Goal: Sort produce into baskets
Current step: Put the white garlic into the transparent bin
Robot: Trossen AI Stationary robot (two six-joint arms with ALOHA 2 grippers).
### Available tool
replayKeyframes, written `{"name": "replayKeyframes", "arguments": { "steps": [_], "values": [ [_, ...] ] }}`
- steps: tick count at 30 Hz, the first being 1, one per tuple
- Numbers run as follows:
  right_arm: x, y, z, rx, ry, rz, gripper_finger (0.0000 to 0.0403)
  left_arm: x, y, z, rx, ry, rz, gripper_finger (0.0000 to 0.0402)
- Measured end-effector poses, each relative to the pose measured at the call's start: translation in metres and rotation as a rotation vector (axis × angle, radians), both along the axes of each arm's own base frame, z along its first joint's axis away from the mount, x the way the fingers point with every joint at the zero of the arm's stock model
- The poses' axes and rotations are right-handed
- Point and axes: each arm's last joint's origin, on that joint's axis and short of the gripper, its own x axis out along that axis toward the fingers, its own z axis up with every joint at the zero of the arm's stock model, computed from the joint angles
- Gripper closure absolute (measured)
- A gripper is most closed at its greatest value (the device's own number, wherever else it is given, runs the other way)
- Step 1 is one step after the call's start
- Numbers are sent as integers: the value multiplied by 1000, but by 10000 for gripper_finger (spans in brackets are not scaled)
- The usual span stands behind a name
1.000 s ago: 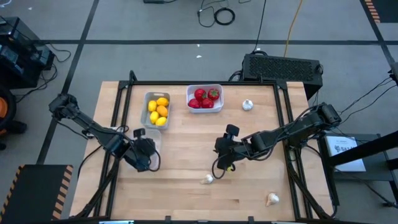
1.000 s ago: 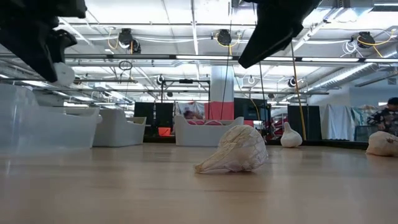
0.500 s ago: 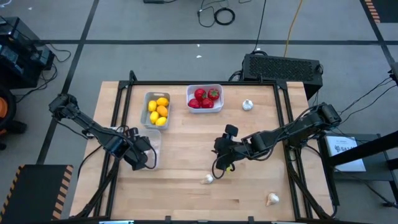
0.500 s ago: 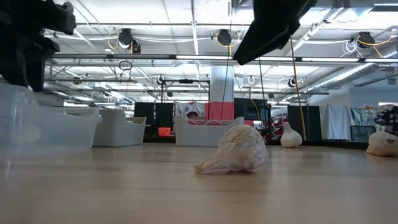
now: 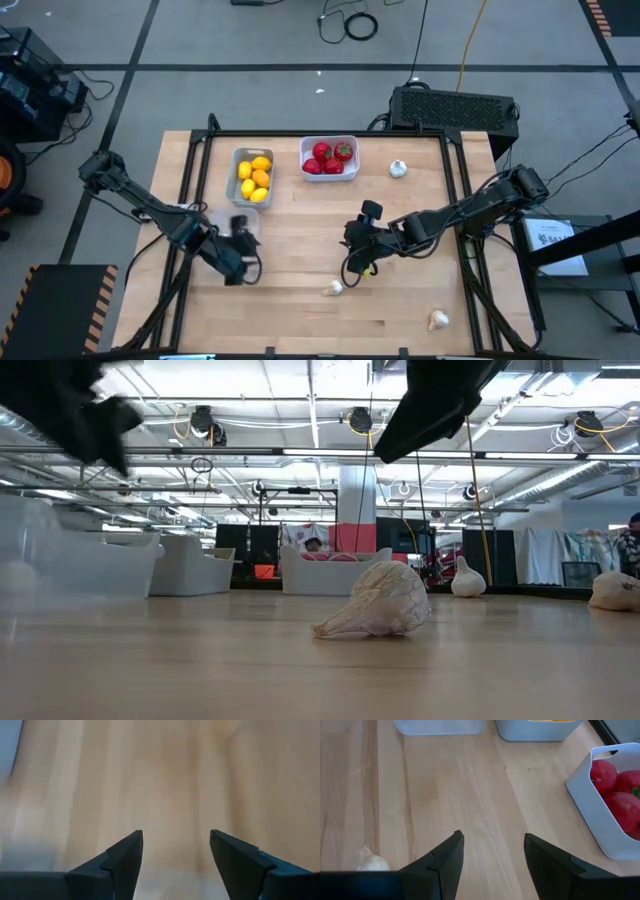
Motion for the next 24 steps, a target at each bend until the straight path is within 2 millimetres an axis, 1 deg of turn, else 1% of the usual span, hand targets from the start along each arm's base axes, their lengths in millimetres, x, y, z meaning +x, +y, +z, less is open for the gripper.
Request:
{"name": "replayKeyframes", "arguments": {
  "steps": [5, 8, 11, 14, 18, 20, 24],
  "values": [
    [0, 0, 0, 19, -7, -19, 206, 22, -14, -9, 18, -343, -223, 162],
    [-1, 0, -1, 33, -6, -36, 206, 35, -20, -23, 34, -515, -284, 162],
    [-2, 2, -1, 52, -8, -52, 206, 51, -21, -37, 31, -621, -332, 162],
    [-2, 3, -2, 69, -9, -67, 206, 74, -17, -54, 11, -644, -398, 162],
    [-4, 7, -4, 81, 3, -74, 206, 102, -11, -75, -22, -595, -422, 162],
    [-4, 9, -6, 75, 12, -68, 206, 113, -10, -80, -24, -574, -411, 162],
    [-3, 8, -9, 23, 25, -66, 206, 125, -10, -86, -34, -546, -391, 162]
  ]
}}
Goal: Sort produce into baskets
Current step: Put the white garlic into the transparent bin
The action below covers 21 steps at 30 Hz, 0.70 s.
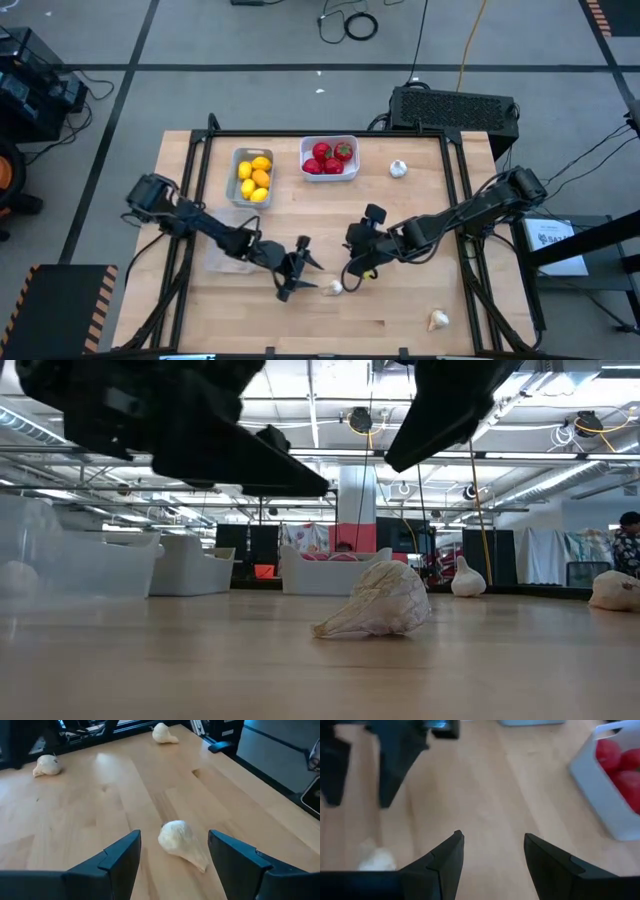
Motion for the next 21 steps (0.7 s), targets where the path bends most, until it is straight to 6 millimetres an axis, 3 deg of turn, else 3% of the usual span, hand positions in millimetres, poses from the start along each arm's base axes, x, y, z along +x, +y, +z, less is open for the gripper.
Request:
{"name": "replayKeyframes", "arguments": {
  "steps": [4, 13, 21],
  "values": [
    [4, -4, -5, -59, -2, -47, 206, 6, -3, -5, -30, 24, 12, 162],
    [5, -4, -8, 4, -31, -125, 206, 6, -7, -23, -93, 110, 25, 162],
    [4, 3, -7, 164, -127, -271, 206, -3, -34, -19, -135, 106, -76, 162]
  ]
}}
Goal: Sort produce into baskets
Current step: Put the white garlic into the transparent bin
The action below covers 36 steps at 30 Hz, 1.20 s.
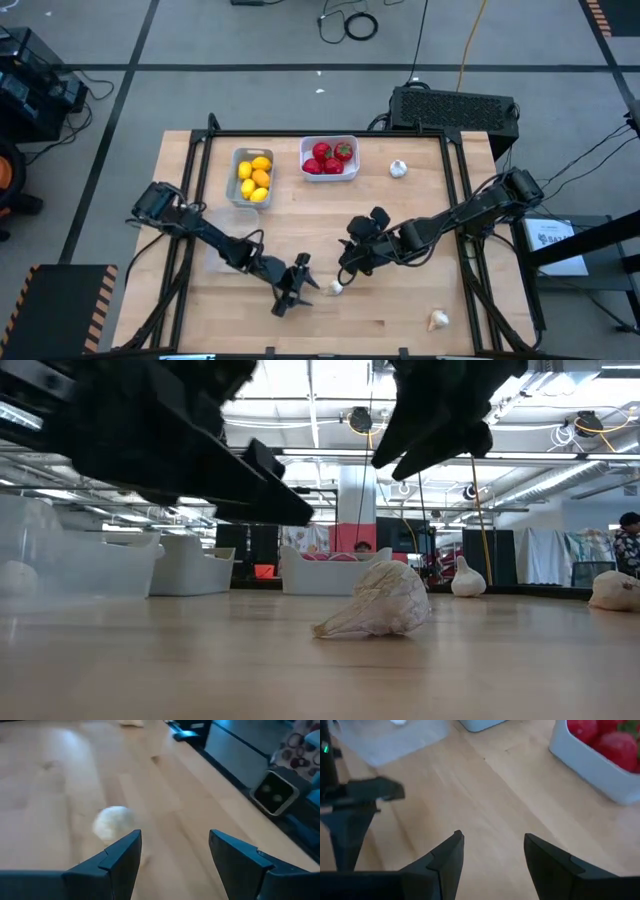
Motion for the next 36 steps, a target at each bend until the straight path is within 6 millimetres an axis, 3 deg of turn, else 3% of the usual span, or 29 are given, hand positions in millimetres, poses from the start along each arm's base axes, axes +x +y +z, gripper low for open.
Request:
{"name": "replayKeyframes", "arguments": {
  "steps": [6, 10, 16, 25, 28, 36],
  "values": [
    [1, 14, 5, 66, -94, 1, 206, -4, -11, 3, 23, -42, 57, 162],
    [2, 25, 9, 91, -156, 29, 206, 4, -15, 13, -65, -37, 110, 162],
    [-3, 39, 10, 88, -179, 58, 206, 9, -19, 16, -54, 34, 182, 162],
    [-19, 68, 10, 166, -195, 96, 206, 23, -29, -17, -12, 98, 226, 162],
    [-21, 71, 10, 167, -199, 94, 206, 30, -31, -27, 3, 119, 230, 162],
    [-21, 71, 10, 162, -197, 96, 206, 36, -31, -30, 79, 139, 312, 162]
  ]
}}
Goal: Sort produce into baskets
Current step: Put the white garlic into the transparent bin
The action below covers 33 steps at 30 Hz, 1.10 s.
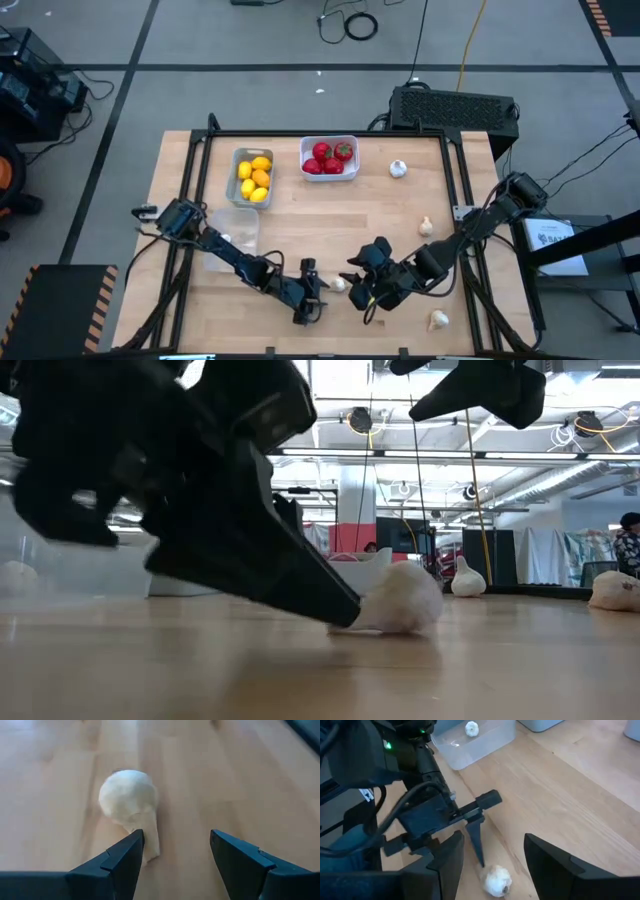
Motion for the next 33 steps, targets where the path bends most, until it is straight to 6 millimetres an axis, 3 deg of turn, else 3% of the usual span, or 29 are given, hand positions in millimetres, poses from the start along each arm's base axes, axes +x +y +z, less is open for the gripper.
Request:
{"name": "replayKeyframes", "arguments": {
  "steps": [18, 26, 33],
  "values": [
    [0, -1, 0, -15, -6, -11, 206, -1, 7, -4, 52, 34, 40, 162],
    [0, -1, 0, -19, -5, -10, 206, 19, 10, 12, 59, -20, 42, 162],
    [-1, 0, 0, -19, -2, -7, 206, 23, 11, 16, 22, -33, 12, 162]
  ]
}}
